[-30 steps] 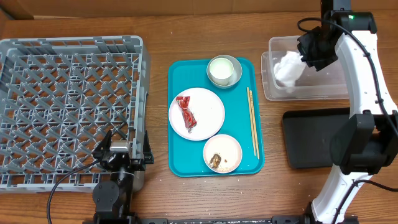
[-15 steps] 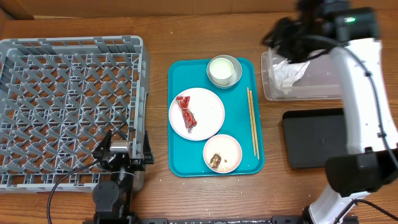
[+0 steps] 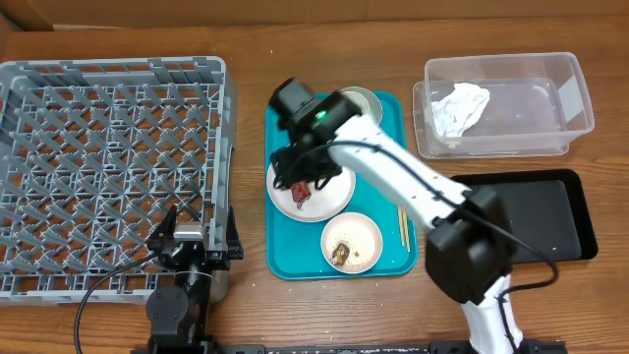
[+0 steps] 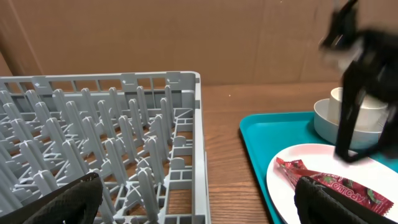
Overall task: Sort waste into correct bins and load items into the dishwasher
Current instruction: 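Return right gripper to the plate and grasp the red candy wrapper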
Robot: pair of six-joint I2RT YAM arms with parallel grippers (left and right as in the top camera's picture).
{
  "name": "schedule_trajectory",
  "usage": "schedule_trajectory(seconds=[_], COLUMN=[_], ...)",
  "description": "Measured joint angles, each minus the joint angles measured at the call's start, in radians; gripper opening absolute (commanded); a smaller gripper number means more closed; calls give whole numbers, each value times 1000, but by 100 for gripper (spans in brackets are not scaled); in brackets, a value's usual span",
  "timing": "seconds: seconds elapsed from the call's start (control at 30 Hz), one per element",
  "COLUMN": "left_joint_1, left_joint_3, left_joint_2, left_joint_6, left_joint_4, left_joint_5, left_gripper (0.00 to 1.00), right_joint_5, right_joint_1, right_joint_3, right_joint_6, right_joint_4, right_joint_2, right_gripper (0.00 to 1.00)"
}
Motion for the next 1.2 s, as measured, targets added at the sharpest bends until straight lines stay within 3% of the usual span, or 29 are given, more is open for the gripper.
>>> schedule_trajectory(seconds=[0.27,0.3,0.37,0.53,0.67,0.83,0.9,1.2], left_joint_1=[0,0,0,0,0,0,0,0], left_joint_3=[0,0,0,0,0,0,0,0], left_joint_2=[0,0,0,0,0,0,0,0], left_joint_6=[0,0,0,0,0,0,0,0], left_joint_4=[0,0,0,0,0,0,0,0], left_joint_5=[0,0,0,0,0,0,0,0], left_gripper=[100,100,100,100,100,100,100,100], right_joint_5=[145,152,164,138,123,115,114,114], right_joint_1=[64,62,53,30,29,29,29,28], right_joint_3=[-1,-1,-1,-1,-1,-1,-8,-18], right_joint_6=[-8,-8,-8,0,31,58,69,119], right_joint_4=[9,10,9,8,3,0,0,-32], right_joint_2=[46,52,72,89,89,89,89,89], right_gripper=[85,64,49,48,25,21,4,4])
